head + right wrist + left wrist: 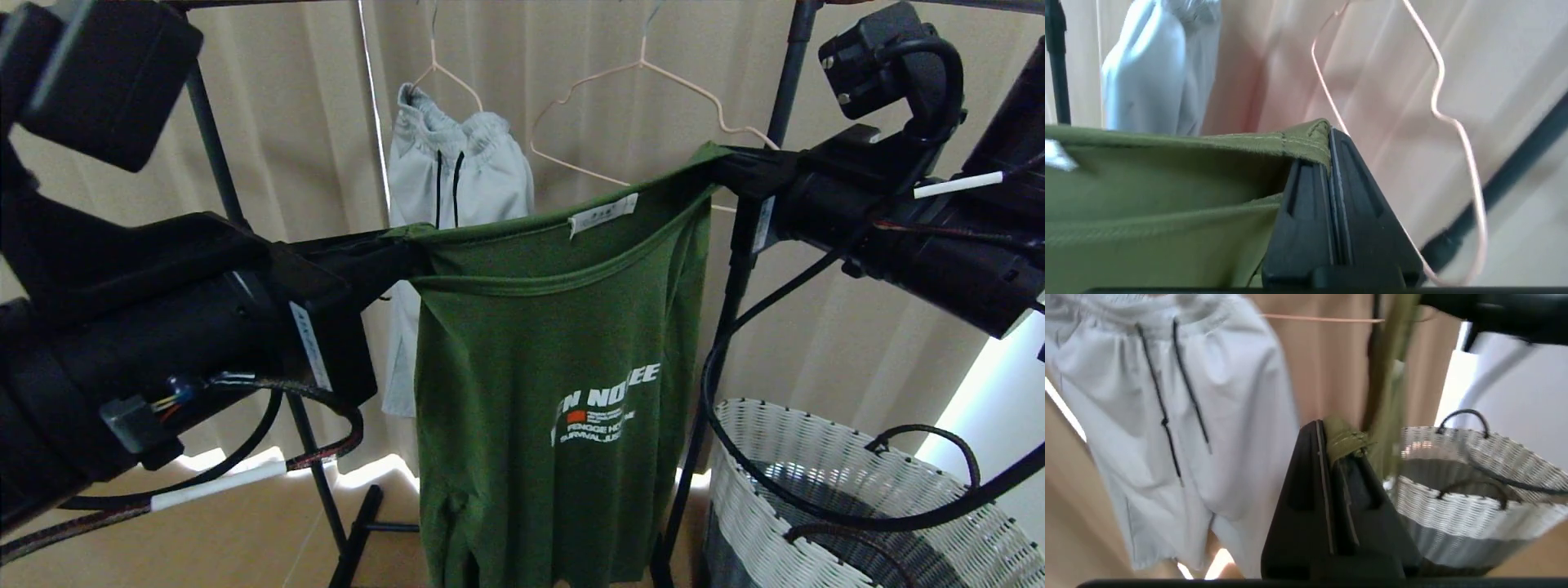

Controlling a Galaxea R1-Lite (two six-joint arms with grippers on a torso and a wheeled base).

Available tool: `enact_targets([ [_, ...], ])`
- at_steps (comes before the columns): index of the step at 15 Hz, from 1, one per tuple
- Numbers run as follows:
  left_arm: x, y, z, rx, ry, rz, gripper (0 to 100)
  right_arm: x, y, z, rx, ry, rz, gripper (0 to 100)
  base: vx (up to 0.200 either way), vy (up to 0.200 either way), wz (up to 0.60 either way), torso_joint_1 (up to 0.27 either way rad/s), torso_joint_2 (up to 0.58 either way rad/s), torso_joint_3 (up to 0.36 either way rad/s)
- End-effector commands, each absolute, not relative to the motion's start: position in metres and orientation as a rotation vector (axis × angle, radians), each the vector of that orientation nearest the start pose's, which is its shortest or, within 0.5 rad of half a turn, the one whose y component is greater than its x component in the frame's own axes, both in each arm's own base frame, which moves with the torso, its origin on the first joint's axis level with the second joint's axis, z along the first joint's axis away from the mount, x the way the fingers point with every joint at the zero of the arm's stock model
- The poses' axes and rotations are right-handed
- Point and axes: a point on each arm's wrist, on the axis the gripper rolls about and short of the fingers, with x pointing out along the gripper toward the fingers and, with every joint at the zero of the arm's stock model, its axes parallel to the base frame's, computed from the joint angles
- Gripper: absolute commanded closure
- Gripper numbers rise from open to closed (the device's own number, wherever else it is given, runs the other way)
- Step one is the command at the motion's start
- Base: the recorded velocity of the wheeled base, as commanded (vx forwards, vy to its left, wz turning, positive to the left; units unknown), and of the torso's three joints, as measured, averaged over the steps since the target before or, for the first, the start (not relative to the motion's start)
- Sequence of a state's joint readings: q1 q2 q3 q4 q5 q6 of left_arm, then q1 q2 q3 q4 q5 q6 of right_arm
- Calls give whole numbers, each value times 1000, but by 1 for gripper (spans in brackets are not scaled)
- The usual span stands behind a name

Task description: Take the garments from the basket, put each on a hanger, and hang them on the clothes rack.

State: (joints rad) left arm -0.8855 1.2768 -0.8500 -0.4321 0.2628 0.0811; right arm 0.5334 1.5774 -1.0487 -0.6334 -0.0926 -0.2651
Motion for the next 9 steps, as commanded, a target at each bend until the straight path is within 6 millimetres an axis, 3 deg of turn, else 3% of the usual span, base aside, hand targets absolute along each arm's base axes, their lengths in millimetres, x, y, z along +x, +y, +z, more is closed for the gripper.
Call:
enact_targets([
  [1,123,-153,286,75,-48,-657,100,265,154,276,-235,-137,425,100,0,0,0,0,0,0],
  [9,122,-152,283,81,-42,-655,100,264,154,275,-234,-140,423,100,0,0,0,0,0,0],
])
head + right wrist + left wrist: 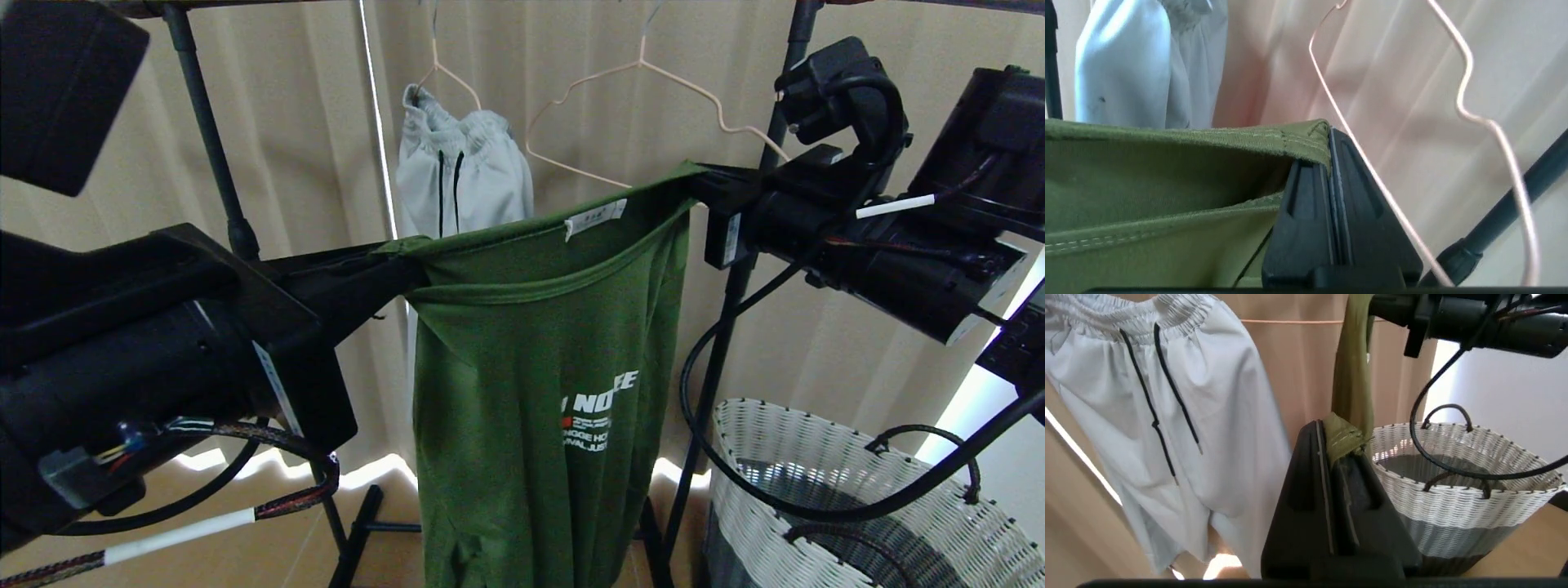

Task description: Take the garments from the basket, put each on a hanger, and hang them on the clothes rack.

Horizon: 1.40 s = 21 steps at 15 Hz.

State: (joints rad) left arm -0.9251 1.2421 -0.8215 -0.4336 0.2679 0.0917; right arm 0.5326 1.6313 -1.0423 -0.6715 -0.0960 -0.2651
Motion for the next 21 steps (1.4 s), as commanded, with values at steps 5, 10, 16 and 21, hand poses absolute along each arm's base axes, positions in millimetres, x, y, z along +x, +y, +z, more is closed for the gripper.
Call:
enact_targets([
  [5,126,-151,289,71,-57,-635,100,238,138,284,-232,-164,418,100,0,0,0,0,0,0],
  [10,181,-157,295,82,-40,-474,100,204,118,299,-242,-189,412,100,0,0,0,0,0,0],
  [16,231,-161,271,163,-15,-361,100,175,101,279,-269,-102,428,100,0,0,0,0,0,0],
  [21,236,-164,275,171,-56,-348,100,176,101,287,-260,-130,424,100,0,0,0,0,0,0],
])
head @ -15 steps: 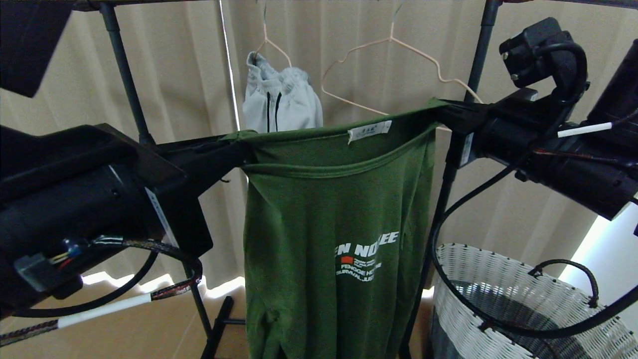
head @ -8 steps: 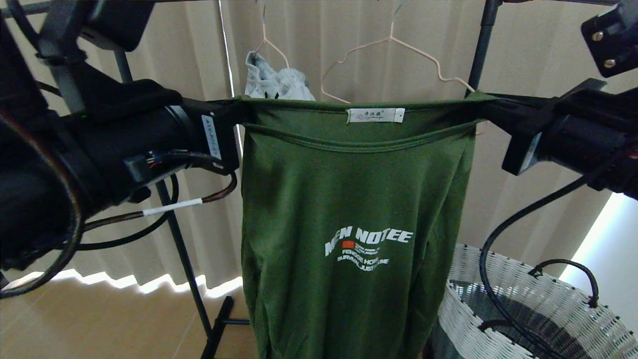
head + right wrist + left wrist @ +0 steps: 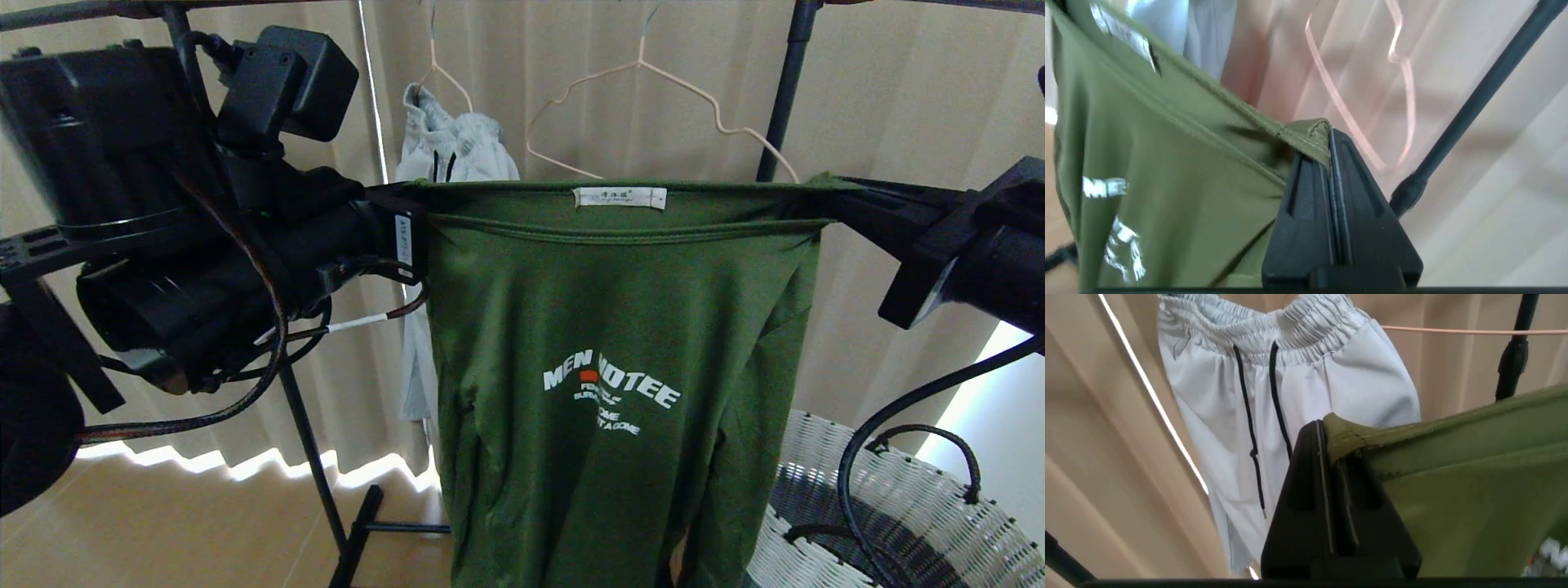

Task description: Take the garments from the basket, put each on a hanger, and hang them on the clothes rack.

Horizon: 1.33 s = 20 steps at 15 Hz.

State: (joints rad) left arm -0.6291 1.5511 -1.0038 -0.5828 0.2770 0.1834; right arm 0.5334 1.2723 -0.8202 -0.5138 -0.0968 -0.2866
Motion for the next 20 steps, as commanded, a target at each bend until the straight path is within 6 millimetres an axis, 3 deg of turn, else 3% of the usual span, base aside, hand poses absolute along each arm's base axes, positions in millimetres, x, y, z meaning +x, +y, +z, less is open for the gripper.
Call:
enact_targets([
  [1,235,-164,276,166,-60,-349,100,176,101,285,-261,-124,425,100,0,0,0,0,0,0],
  [20,234,-168,280,102,-58,-302,100,176,102,285,-265,-119,430,100,0,0,0,0,0,0],
])
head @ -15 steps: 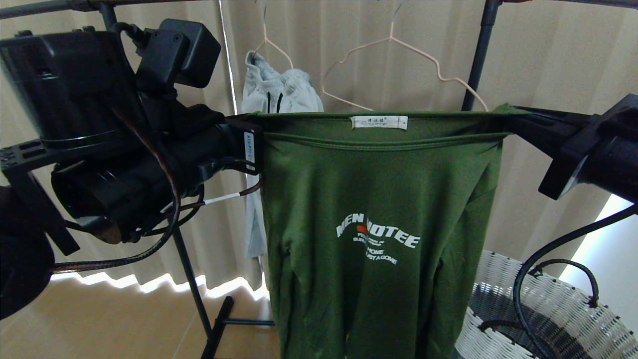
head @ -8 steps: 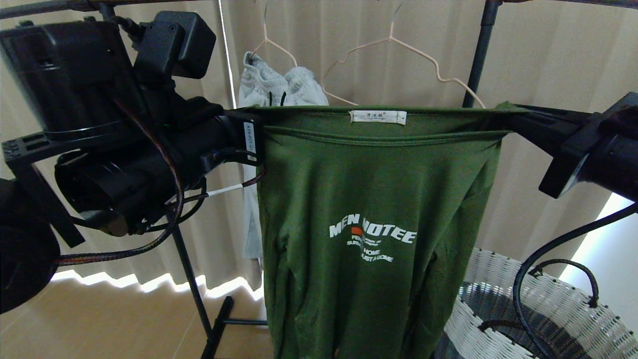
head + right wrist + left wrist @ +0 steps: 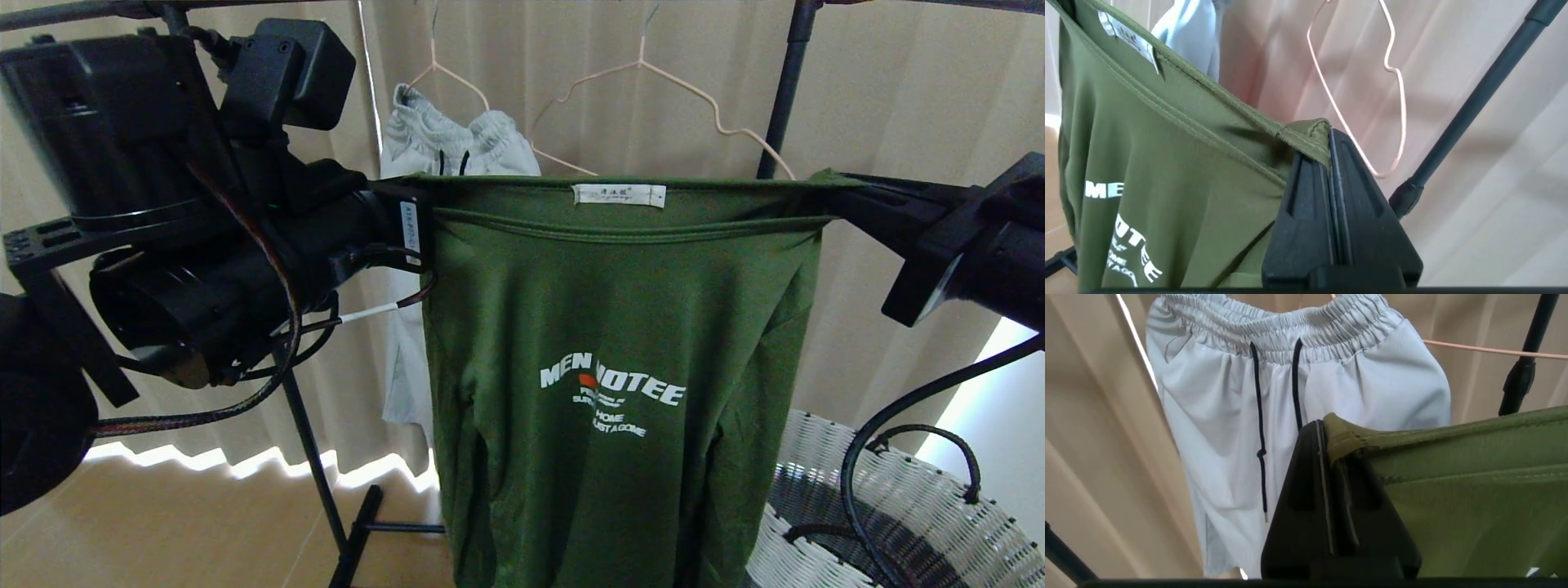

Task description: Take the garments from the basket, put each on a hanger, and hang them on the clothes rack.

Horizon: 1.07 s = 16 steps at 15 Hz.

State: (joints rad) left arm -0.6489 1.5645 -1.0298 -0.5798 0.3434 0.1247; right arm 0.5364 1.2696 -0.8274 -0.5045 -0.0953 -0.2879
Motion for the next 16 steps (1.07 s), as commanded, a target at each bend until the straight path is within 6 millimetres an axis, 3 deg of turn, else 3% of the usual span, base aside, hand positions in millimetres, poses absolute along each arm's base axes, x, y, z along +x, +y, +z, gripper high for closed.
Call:
enact_targets([
  [1,234,-168,280,102,-58,-302,100,176,102,286,-265,-121,432,100,0,0,0,0,0,0],
  [4,234,-168,280,102,-58,-301,100,174,102,286,-265,-121,433,100,0,0,0,0,0,0],
  [5,234,-168,280,101,-57,-301,100,174,102,286,-265,-121,435,0,0,0,0,0,0,0],
  [16,249,-143,269,143,-18,-157,100,157,97,284,-246,-196,613,0,0,0,0,0,0,0],
])
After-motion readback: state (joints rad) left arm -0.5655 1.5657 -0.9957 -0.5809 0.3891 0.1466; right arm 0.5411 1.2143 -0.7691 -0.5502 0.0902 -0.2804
